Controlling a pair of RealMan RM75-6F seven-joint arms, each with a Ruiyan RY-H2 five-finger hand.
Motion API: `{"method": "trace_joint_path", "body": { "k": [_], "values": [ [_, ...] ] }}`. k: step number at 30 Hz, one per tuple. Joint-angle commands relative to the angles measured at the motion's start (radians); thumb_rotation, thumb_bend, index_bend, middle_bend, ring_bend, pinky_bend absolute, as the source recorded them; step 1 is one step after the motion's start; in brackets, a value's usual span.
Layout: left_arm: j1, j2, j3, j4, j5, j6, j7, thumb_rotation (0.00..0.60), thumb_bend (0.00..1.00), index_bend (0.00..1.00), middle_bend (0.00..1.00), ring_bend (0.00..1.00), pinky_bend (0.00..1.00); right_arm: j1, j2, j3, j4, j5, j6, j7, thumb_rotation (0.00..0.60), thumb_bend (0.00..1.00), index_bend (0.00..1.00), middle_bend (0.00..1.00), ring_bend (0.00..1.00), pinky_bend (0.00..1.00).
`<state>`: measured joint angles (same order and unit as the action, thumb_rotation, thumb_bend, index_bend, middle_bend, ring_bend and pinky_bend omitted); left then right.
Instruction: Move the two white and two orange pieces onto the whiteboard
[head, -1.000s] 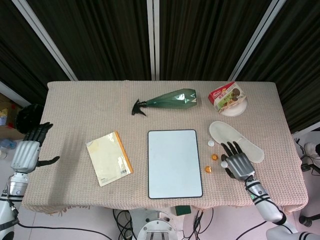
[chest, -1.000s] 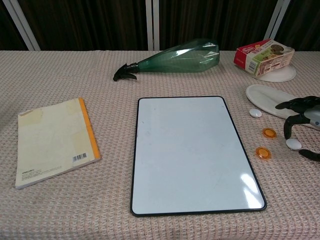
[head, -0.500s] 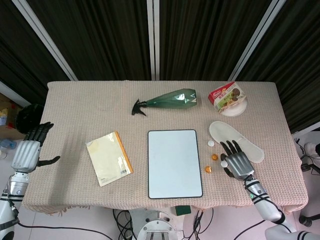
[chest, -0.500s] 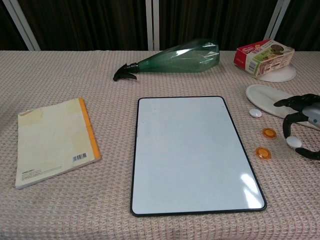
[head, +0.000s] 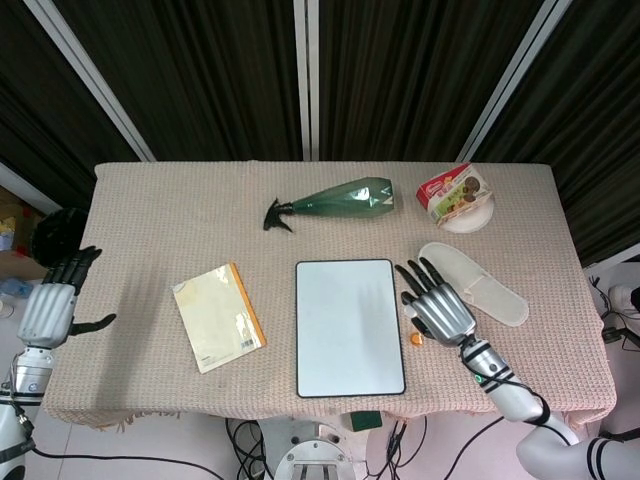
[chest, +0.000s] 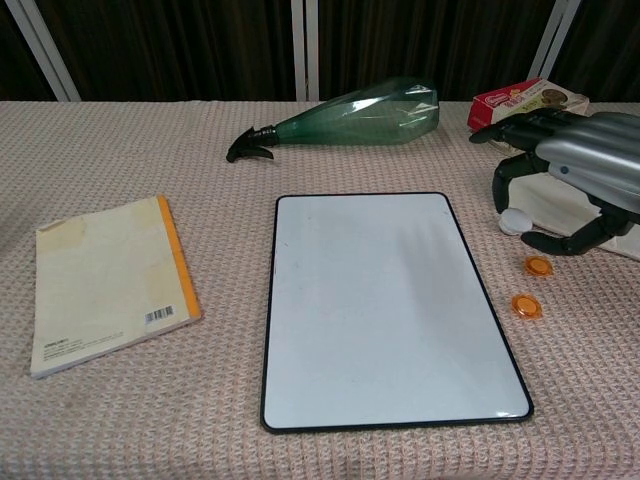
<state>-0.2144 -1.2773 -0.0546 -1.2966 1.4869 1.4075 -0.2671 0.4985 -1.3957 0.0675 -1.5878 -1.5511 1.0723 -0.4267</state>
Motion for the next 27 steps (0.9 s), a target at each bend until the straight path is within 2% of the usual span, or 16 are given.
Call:
{"method": "trace_joint_path", "body": {
  "k": [1,4,8,14,27],
  "values": [
    [0.003,0.002,-0.001,0.003,-0.001,0.004,-0.006,0.590,0.05,0.08,0.08,0.08,0.13,0.083,-0.039,0.054,-0.043,0.066,-0.104,-0.099,0.600,0.35,0.55,0.03,0.00,0.00],
    [0.005,0.004,-0.002,0.008,-0.001,0.005,-0.015,0.591,0.05,0.09,0.08,0.08,0.13,0.139,-0.095,0.079,-0.020,0.130,-0.172,-0.165,0.600,0.35,0.55,0.03,0.00,0.00],
    [0.006,0.002,-0.004,0.021,-0.006,-0.001,-0.028,0.591,0.05,0.08,0.08,0.08,0.13,0.181,-0.164,0.083,0.020,0.196,-0.218,-0.224,0.600,0.35,0.55,0.03,0.00,0.00],
    [-0.001,-0.006,-0.006,0.045,-0.010,-0.022,-0.050,0.589,0.05,0.08,0.08,0.08,0.13,0.228,-0.263,0.092,0.101,0.261,-0.241,-0.241,0.600,0.35,0.55,0.03,0.00,0.00],
    [0.001,-0.007,-0.009,0.071,-0.016,-0.029,-0.077,0.592,0.05,0.08,0.08,0.08,0.13,0.290,-0.331,0.086,0.179,0.316,-0.254,-0.238,0.600,0.35,0.56,0.03,0.00,0.00]
  ]
}}
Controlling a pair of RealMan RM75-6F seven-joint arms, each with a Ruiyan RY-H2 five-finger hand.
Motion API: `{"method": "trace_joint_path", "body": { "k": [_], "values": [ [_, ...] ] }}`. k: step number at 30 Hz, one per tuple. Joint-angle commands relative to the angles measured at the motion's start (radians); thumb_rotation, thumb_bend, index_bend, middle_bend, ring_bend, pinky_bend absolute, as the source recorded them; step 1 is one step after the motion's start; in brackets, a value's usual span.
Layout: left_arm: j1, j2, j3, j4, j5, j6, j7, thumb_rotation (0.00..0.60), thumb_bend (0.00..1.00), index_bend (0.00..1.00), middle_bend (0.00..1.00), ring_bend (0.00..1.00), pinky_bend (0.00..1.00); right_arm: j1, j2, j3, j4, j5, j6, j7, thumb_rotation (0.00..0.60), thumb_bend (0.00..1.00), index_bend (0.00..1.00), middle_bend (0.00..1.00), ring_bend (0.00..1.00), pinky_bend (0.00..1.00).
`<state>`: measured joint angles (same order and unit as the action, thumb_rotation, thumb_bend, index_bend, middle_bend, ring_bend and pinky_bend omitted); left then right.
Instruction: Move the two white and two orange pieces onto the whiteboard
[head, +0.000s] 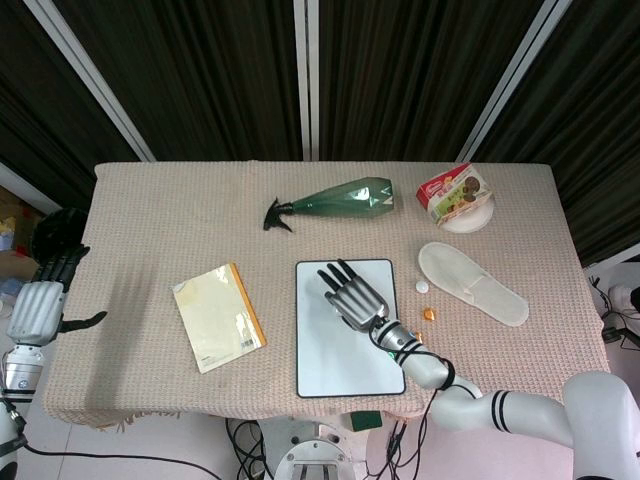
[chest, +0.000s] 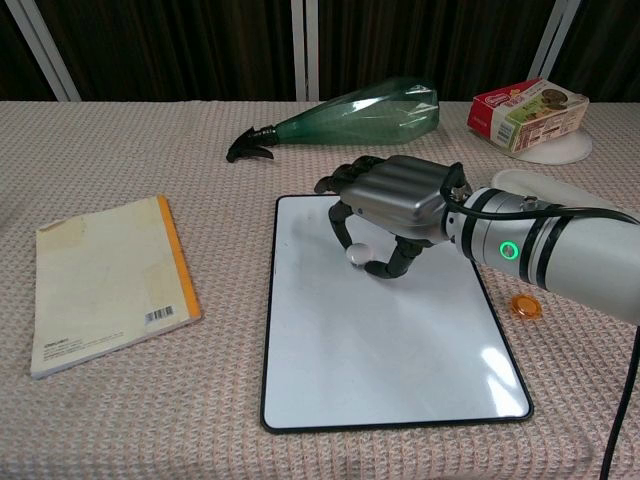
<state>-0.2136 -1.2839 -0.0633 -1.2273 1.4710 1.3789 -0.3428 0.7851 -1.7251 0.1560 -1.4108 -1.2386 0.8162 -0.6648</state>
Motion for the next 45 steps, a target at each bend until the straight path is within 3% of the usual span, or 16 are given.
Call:
{"method": "trace_joint_path", "body": {
  "k": [1,7,13,22,28,45],
  "values": [
    [0.001,0.000,0.000,0.002,0.000,0.000,-0.002,0.590,0.05,0.09,0.08,0.08,0.13,0.006,-0.003,-0.004,0.004,0.006,0.002,-0.001,0.600,0.35,0.54,0.03,0.00,0.00],
    [0.001,-0.001,0.003,0.002,0.005,-0.001,-0.002,0.593,0.05,0.08,0.08,0.08,0.13,0.019,0.001,-0.016,0.002,0.027,0.003,-0.009,0.600,0.33,0.39,0.02,0.00,0.00],
    [0.003,0.002,0.003,-0.004,0.003,0.000,0.004,0.589,0.05,0.08,0.08,0.08,0.13,0.026,0.010,-0.024,-0.004,0.037,0.015,-0.008,0.600,0.33,0.34,0.02,0.00,0.00],
    [0.003,0.011,0.000,-0.021,0.008,0.007,0.017,0.589,0.05,0.08,0.08,0.08,0.13,-0.033,0.138,-0.037,-0.095,-0.005,0.136,0.037,0.600,0.33,0.33,0.02,0.00,0.00],
    [0.000,0.004,0.003,-0.018,0.010,0.000,0.018,0.591,0.05,0.08,0.08,0.08,0.13,-0.091,0.220,-0.044,-0.065,0.047,0.166,0.100,0.600,0.33,0.33,0.02,0.00,0.00],
    [-0.008,-0.003,0.011,-0.026,0.014,-0.021,0.042,0.589,0.05,0.09,0.08,0.08,0.13,-0.152,0.208,-0.096,0.084,0.053,0.127,0.240,0.600,0.32,0.33,0.02,0.00,0.00]
  ]
}}
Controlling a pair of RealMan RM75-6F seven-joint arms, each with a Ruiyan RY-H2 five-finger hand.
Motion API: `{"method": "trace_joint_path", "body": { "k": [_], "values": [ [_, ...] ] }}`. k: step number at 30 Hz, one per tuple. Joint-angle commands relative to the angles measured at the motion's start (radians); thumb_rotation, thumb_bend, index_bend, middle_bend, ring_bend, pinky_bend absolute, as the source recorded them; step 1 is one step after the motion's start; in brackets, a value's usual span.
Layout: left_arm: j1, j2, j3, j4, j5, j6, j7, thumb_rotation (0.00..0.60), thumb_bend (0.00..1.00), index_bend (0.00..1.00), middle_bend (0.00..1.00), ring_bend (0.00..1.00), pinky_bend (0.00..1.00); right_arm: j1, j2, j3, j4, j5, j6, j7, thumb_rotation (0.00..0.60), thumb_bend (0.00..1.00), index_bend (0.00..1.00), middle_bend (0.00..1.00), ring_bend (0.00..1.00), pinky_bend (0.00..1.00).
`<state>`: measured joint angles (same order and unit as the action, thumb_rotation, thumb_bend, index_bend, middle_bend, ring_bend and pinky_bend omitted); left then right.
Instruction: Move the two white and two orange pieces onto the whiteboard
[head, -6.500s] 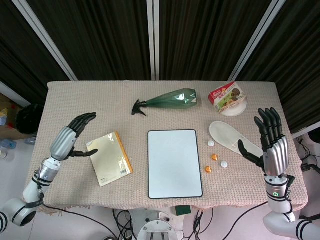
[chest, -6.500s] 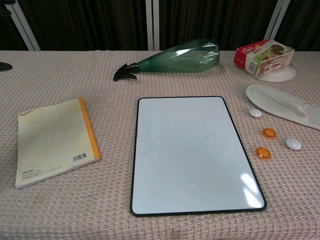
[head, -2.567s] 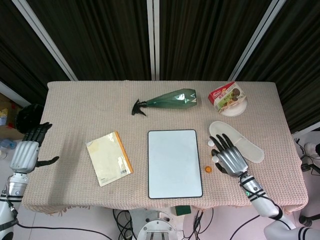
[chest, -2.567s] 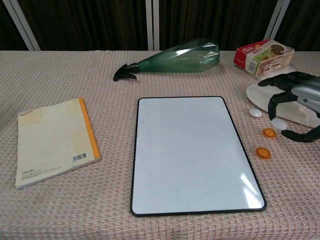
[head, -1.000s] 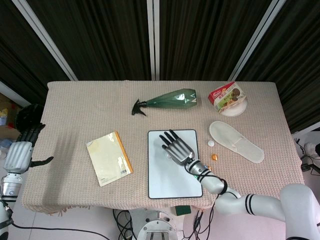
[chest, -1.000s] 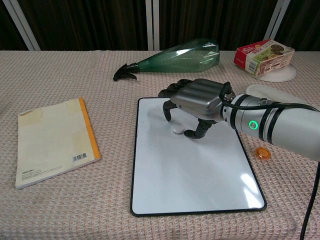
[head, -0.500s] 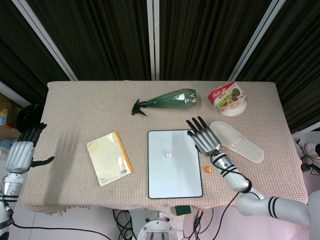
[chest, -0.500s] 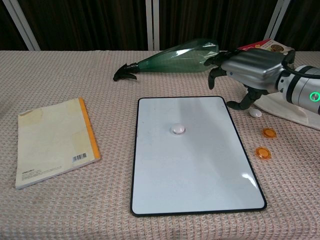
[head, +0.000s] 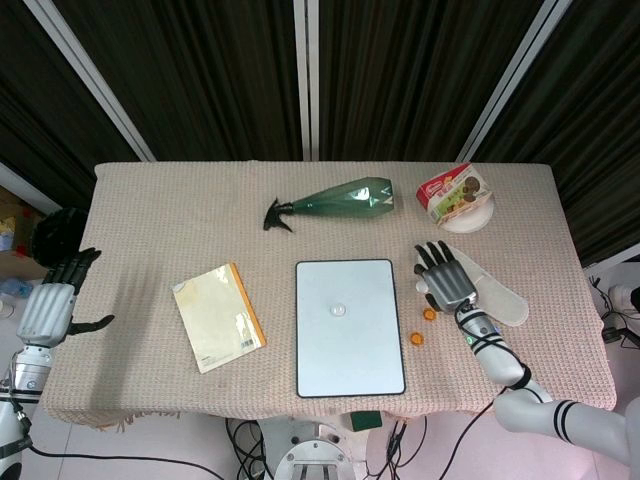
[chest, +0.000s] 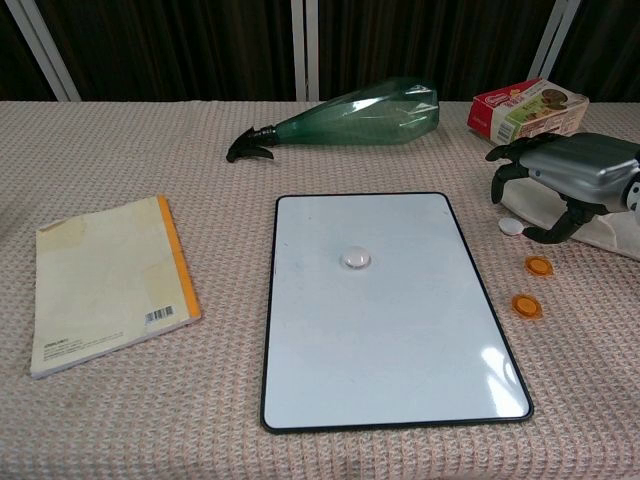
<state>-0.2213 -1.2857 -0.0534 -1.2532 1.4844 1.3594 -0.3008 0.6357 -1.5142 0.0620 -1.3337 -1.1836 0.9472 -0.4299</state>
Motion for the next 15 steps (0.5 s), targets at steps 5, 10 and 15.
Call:
{"method": "trace_joint_path", "body": {
  "k": [5,10,15],
  "values": [
    [-0.002,-0.005,-0.001,0.006,-0.002,-0.005,-0.006,0.592,0.05,0.08,0.08,0.08,0.13,-0.006,-0.015,-0.003,0.027,-0.001,-0.010,0.013,0.600,0.32,0.33,0.02,0.00,0.00],
    [-0.002,-0.004,-0.001,0.010,-0.002,-0.002,-0.007,0.590,0.05,0.08,0.08,0.08,0.13,-0.006,-0.032,0.001,0.050,-0.012,-0.014,0.031,0.600,0.32,0.33,0.02,0.00,0.00],
    [0.000,-0.004,-0.001,0.013,-0.004,-0.002,-0.009,0.589,0.05,0.08,0.08,0.08,0.13,-0.001,-0.048,0.004,0.067,-0.022,-0.019,0.040,0.600,0.32,0.33,0.02,0.00,0.00]
  ]
}}
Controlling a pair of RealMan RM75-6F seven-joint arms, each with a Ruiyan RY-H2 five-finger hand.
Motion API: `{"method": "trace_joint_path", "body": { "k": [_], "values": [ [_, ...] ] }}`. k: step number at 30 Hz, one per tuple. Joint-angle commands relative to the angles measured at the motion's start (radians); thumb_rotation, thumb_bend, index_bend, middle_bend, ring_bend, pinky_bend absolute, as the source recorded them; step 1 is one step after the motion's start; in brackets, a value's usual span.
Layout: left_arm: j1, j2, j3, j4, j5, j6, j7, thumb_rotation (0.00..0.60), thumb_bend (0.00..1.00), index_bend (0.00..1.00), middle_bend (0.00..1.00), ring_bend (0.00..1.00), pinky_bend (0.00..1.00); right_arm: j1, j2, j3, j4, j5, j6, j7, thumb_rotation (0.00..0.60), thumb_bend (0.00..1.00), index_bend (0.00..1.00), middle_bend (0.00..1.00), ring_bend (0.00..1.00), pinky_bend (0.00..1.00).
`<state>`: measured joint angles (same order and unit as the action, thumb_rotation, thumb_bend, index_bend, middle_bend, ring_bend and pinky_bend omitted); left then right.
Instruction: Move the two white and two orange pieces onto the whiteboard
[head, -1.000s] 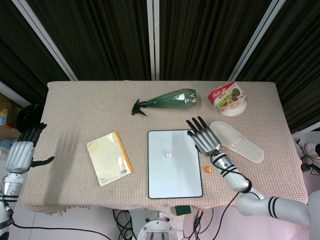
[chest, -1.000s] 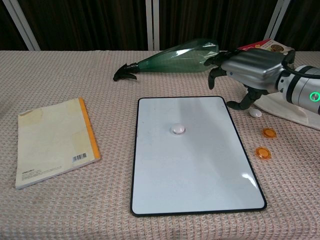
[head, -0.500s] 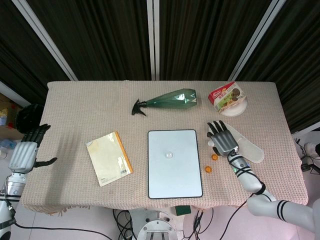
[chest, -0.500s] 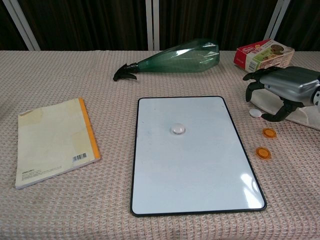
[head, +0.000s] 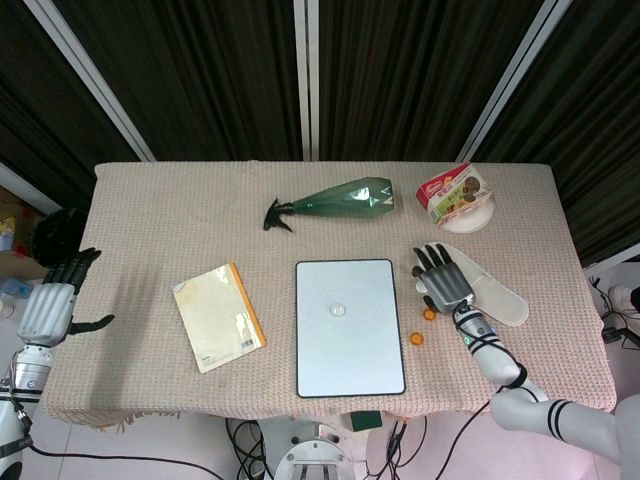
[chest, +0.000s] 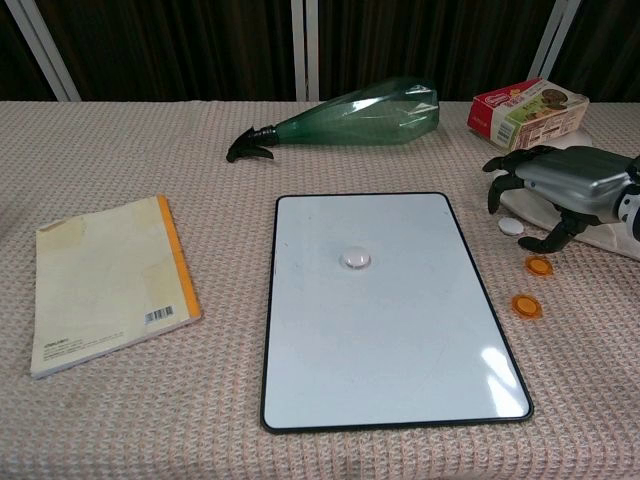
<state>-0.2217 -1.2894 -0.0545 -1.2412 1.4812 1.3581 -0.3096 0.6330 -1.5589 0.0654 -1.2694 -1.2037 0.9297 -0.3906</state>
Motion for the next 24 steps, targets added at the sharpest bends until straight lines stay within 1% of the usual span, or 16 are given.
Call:
{"method": "trace_joint_path", "body": {
  "k": [1,3,7,24],
  "values": [
    [0.000,0.000,0.001,0.001,0.000,-0.001,-0.001,0.589,0.05,0.08,0.08,0.08,0.13,0.002,-0.006,0.001,0.006,-0.003,-0.002,0.001,0.600,0.32,0.33,0.02,0.00,0.00],
    [0.001,-0.001,0.001,0.003,0.001,0.000,-0.003,0.591,0.05,0.08,0.08,0.08,0.13,0.001,-0.011,0.003,0.011,-0.005,0.001,-0.001,0.600,0.32,0.34,0.02,0.00,0.00],
    [0.001,-0.001,0.000,0.005,0.002,0.004,-0.006,0.589,0.05,0.08,0.08,0.08,0.13,0.000,-0.018,0.007,0.020,-0.001,0.003,-0.009,0.600,0.33,0.40,0.02,0.00,0.00],
    [-0.001,-0.002,0.001,0.006,0.005,0.002,-0.008,0.590,0.05,0.08,0.08,0.08,0.13,-0.005,-0.019,0.013,0.025,0.002,0.002,-0.024,0.600,0.34,0.47,0.03,0.00,0.00]
  ]
}}
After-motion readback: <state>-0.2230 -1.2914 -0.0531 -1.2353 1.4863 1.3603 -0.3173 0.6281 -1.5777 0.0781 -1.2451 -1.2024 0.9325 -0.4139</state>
